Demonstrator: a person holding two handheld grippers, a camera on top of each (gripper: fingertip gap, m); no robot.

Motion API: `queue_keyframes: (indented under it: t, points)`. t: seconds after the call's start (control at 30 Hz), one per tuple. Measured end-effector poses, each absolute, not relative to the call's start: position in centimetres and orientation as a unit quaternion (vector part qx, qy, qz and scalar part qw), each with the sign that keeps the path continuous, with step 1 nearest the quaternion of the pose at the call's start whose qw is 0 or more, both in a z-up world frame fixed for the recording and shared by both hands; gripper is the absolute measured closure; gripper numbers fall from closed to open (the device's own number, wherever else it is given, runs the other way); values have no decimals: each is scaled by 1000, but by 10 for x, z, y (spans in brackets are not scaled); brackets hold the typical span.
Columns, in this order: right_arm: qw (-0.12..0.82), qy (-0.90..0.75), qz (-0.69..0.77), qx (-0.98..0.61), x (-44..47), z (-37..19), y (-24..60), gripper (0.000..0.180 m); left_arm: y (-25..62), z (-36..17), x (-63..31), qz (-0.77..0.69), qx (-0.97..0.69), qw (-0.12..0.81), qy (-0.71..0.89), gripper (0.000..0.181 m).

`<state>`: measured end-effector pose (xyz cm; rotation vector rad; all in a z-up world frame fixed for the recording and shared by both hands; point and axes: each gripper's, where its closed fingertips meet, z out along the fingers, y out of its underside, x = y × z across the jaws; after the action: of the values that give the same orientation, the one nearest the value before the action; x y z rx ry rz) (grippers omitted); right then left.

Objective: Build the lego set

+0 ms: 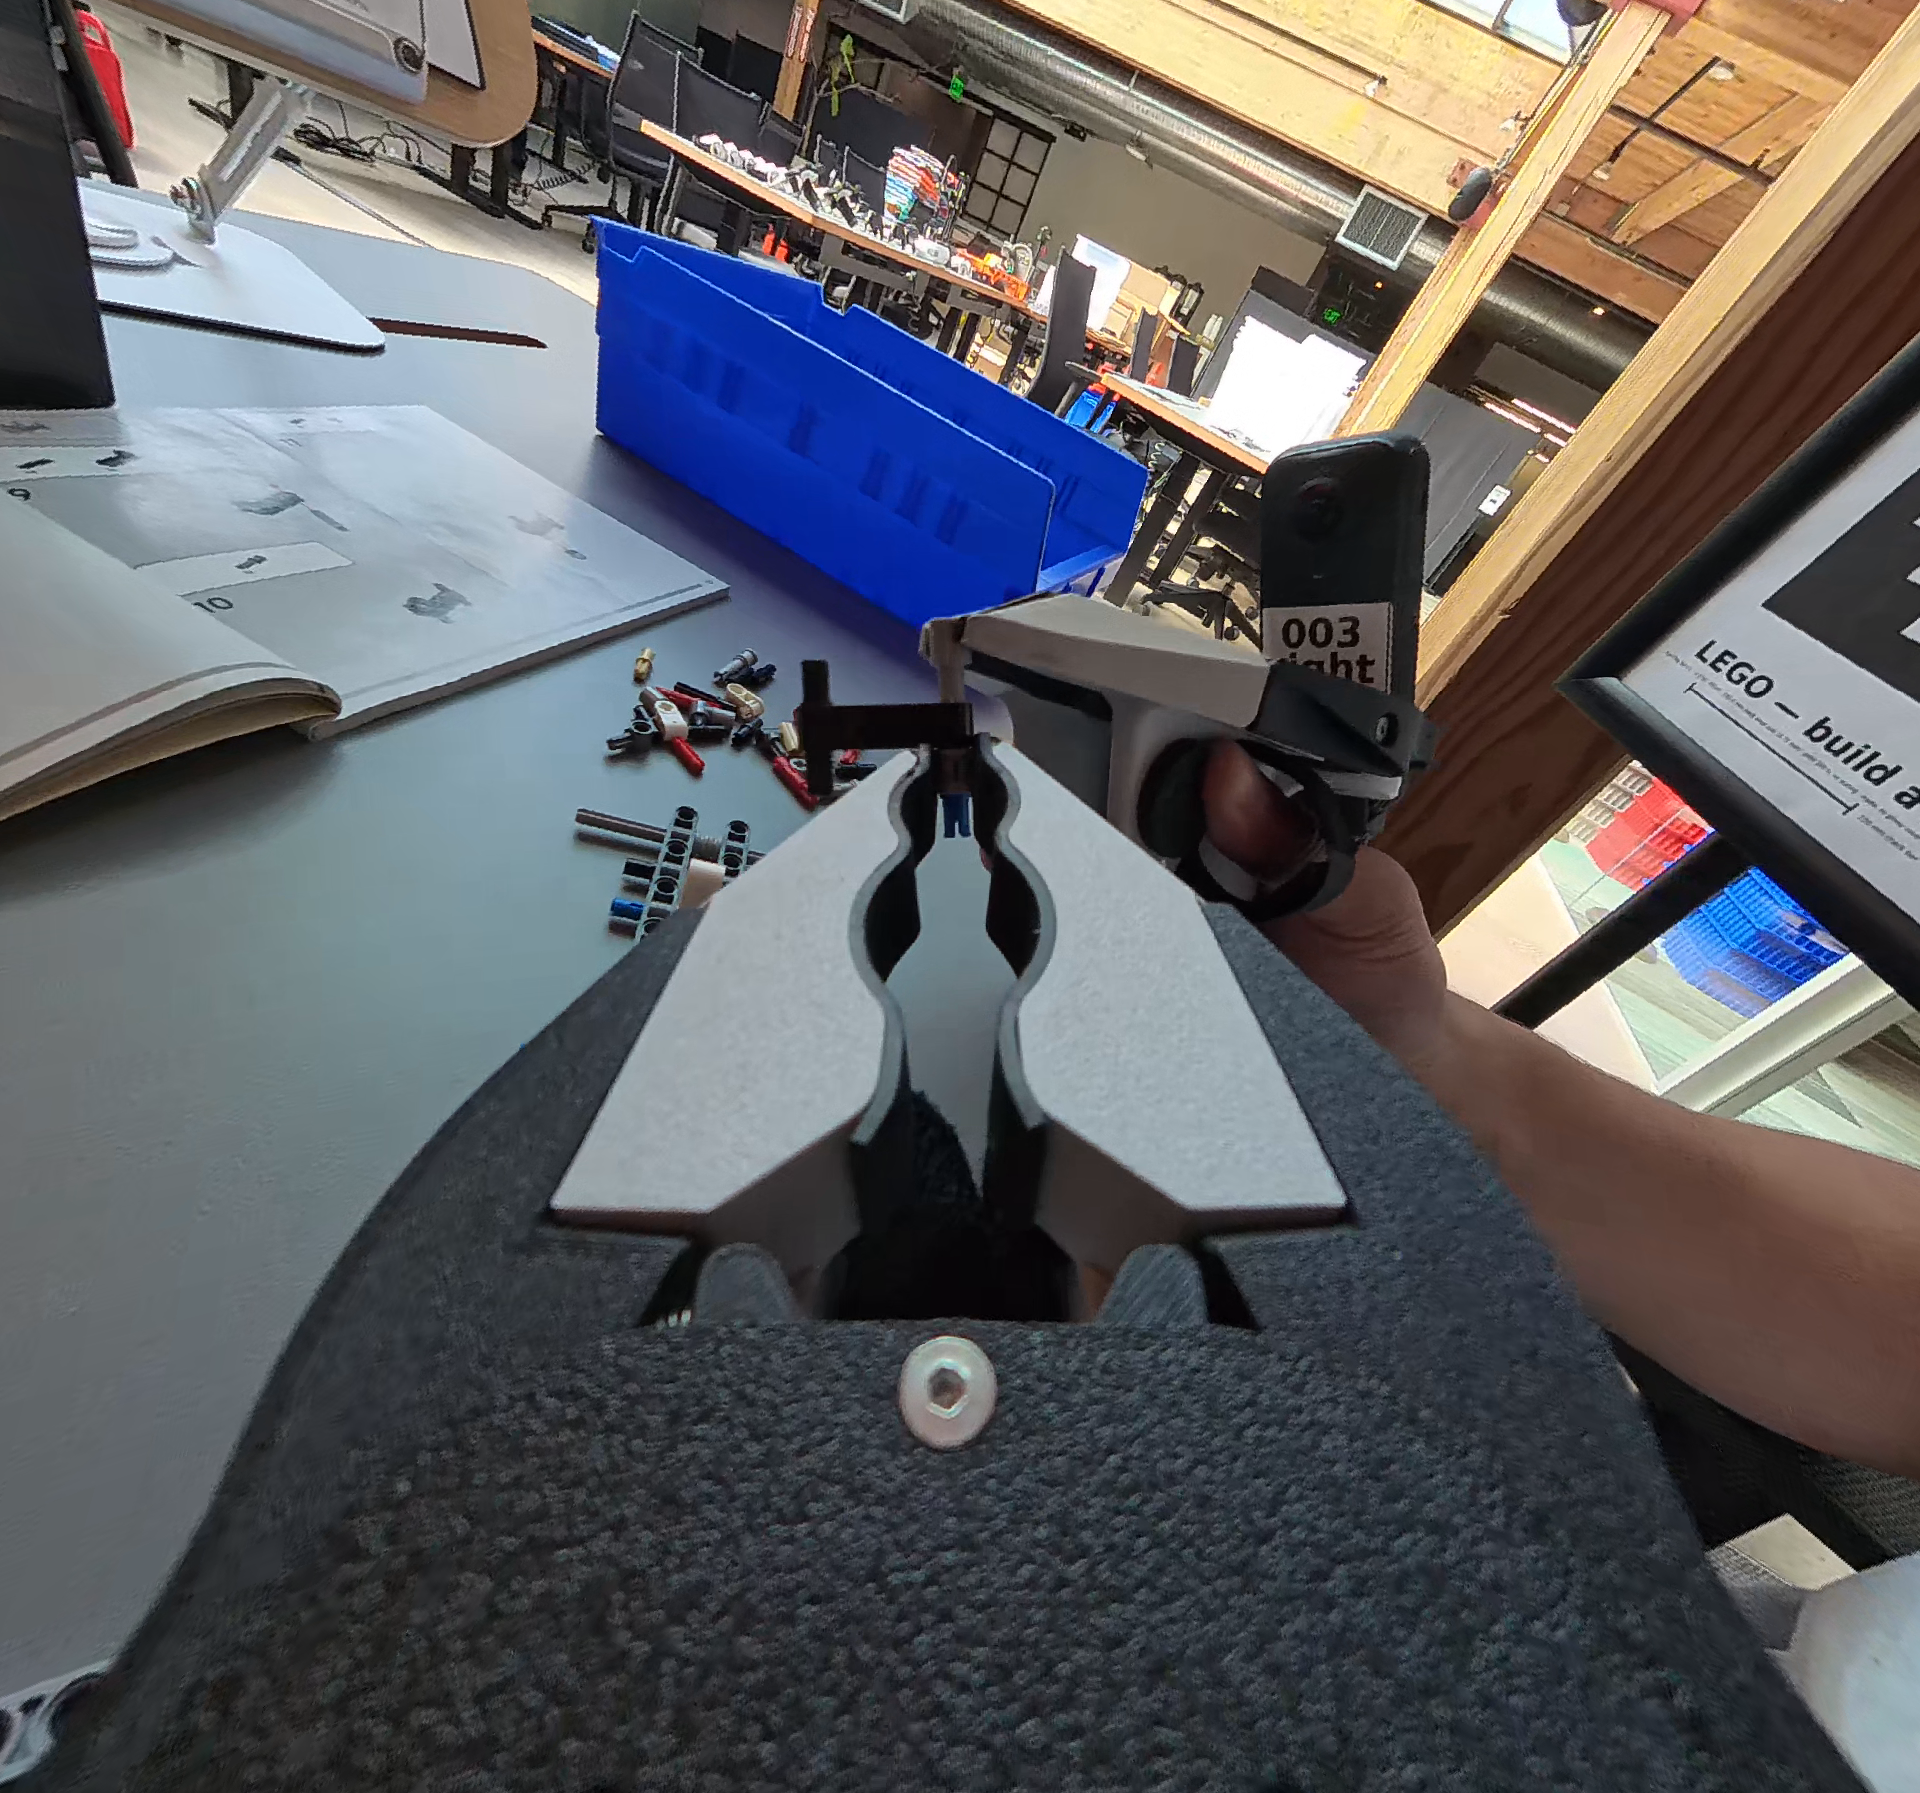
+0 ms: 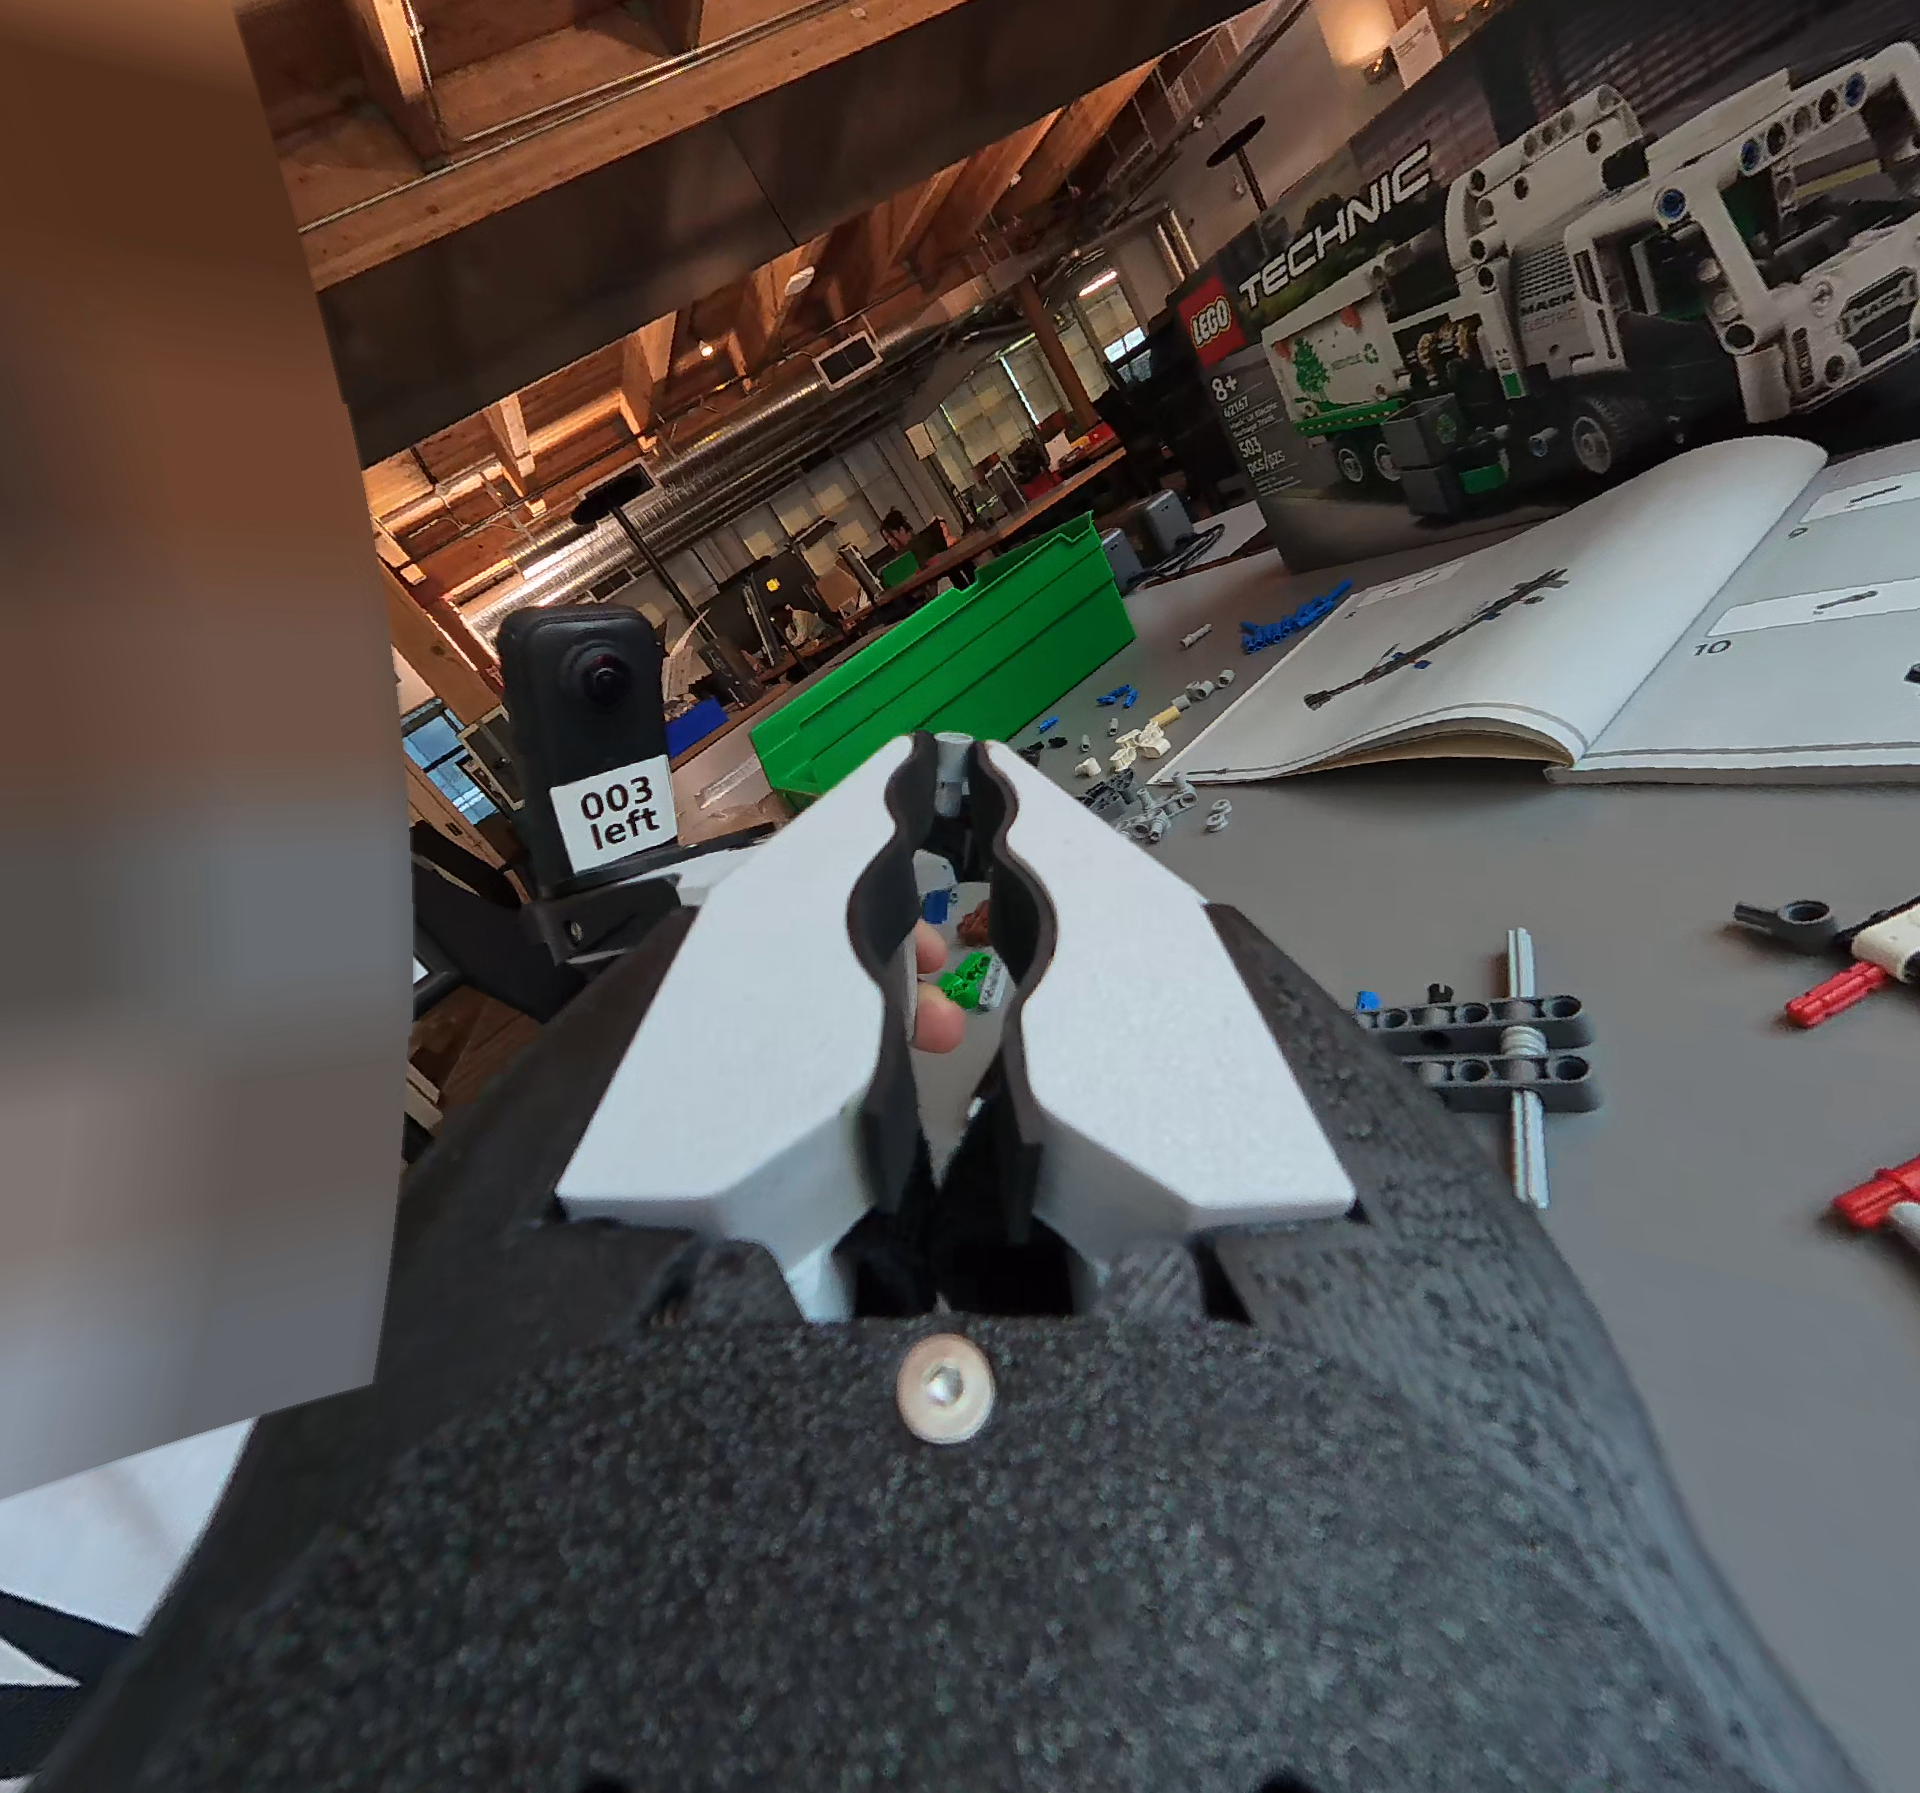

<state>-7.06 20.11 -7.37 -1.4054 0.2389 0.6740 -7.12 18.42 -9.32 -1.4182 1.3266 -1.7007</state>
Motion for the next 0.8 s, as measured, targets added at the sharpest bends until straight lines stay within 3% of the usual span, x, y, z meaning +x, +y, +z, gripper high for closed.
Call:
queue_keyframes:
  t: [0.8]
  points:
    - [688,68,267,-671,-68,-81,196,175,179,-99,-69,-643,-531,228,502,177]
